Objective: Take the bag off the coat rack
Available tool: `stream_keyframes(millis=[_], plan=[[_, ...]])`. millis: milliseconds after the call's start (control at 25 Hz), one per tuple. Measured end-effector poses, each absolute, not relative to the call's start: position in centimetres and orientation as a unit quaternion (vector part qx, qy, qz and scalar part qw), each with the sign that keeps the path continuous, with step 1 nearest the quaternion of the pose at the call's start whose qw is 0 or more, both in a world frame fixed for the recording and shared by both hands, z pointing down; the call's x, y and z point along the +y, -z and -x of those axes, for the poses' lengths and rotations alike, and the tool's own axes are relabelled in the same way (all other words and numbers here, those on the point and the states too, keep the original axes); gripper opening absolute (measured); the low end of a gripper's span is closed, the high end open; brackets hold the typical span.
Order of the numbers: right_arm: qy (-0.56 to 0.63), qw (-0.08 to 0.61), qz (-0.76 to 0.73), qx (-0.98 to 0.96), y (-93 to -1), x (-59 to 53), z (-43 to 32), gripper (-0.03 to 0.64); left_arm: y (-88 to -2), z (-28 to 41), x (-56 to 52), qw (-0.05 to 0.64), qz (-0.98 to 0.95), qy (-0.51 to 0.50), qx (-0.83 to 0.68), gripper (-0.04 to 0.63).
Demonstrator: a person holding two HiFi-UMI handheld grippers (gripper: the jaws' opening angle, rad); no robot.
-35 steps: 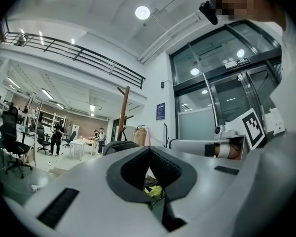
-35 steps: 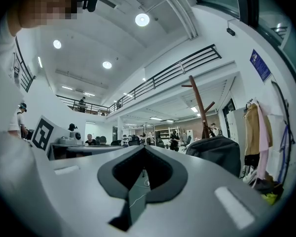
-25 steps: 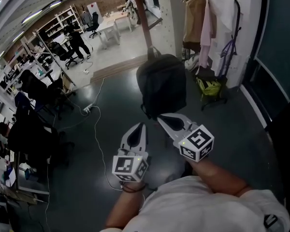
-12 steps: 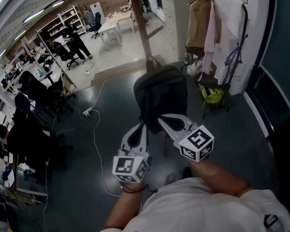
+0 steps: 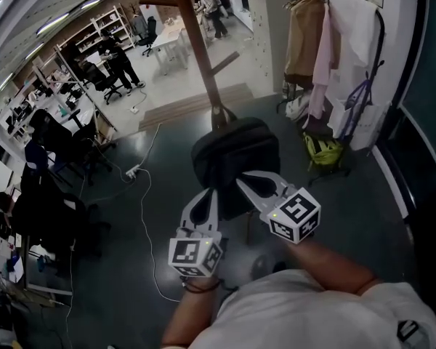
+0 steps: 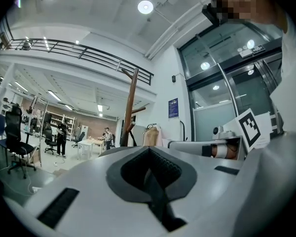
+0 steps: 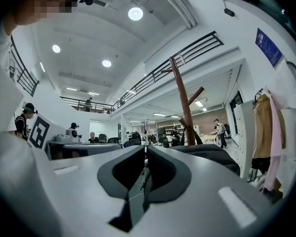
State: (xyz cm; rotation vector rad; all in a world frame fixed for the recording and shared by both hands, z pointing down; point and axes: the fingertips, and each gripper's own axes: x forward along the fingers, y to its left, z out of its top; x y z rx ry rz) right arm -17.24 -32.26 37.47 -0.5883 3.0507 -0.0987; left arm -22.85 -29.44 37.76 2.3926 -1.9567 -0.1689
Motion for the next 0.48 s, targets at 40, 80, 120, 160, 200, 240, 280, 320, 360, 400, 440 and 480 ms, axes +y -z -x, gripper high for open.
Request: stream_keyframes(millis=[40,80,120,160,200,240,280,320,360,400,440,480], plan=[[0.032,0.016,0.186,0.982,-37.5,-33.1,17.1,-0.002,-37.9,22.7,-30.3,0.024,-0.770,0.053,-0.635,0.006],[0.032,0.016,0.183,0.982,-37.6,-34.0,16.9,-0.002,-38.0,22.6,-31.2,0.026,-0.767,0.051,-0.639,0.006],[0.033,0.015,0.180,0.983,-37.7,-34.8,16.8,-0.002,-38.1,22.5,-32.0,0.027,-0.765,0.049,-0.642,0.006],[0.033,0.014,0.177,0.983,-37.8,-35.6,16.7,-0.002,-38.2,22.5,-32.7,0.028,-0.762,0.049,-0.645,0.006],[0.033,0.012,0.175,0.984,-37.9,-36.3,16.5,-0.001,-38.1,22.4,-33.3,0.027,-0.759,0.051,-0.649,0.006],[0.032,0.010,0.172,0.984,-38.0,-36.9,16.4,0.002,-38.1,22.4,-33.8,0.026,-0.756,0.054,-0.652,0.006],[0.032,0.008,0.170,0.985,-38.1,-37.4,16.3,0.002,-38.0,22.4,-34.3,0.025,-0.753,0.057,-0.655,0.006],[0.032,0.007,0.167,0.985,-38.2,-37.9,16.2,0.002,-38.0,22.4,-34.7,0.024,-0.750,0.058,-0.658,0.006],[0.032,0.006,0.164,0.986,-38.2,-38.4,16.2,0.003,-38.0,22.4,-35.2,0.023,-0.748,0.058,-0.660,0.006],[0.032,0.005,0.160,0.987,-38.3,-38.9,16.3,0.006,-38.0,22.5,-35.6,0.023,-0.747,0.057,-0.662,0.006],[0.032,0.004,0.157,0.987,-38.3,-39.3,16.3,0.016,-38.0,22.5,-36.0,0.023,-0.746,0.056,-0.663,0.006],[0.030,0.003,0.155,0.988,-38.3,-39.6,16.5,0.020,-38.0,22.5,-36.3,0.023,-0.745,0.055,-0.664,0.006]])
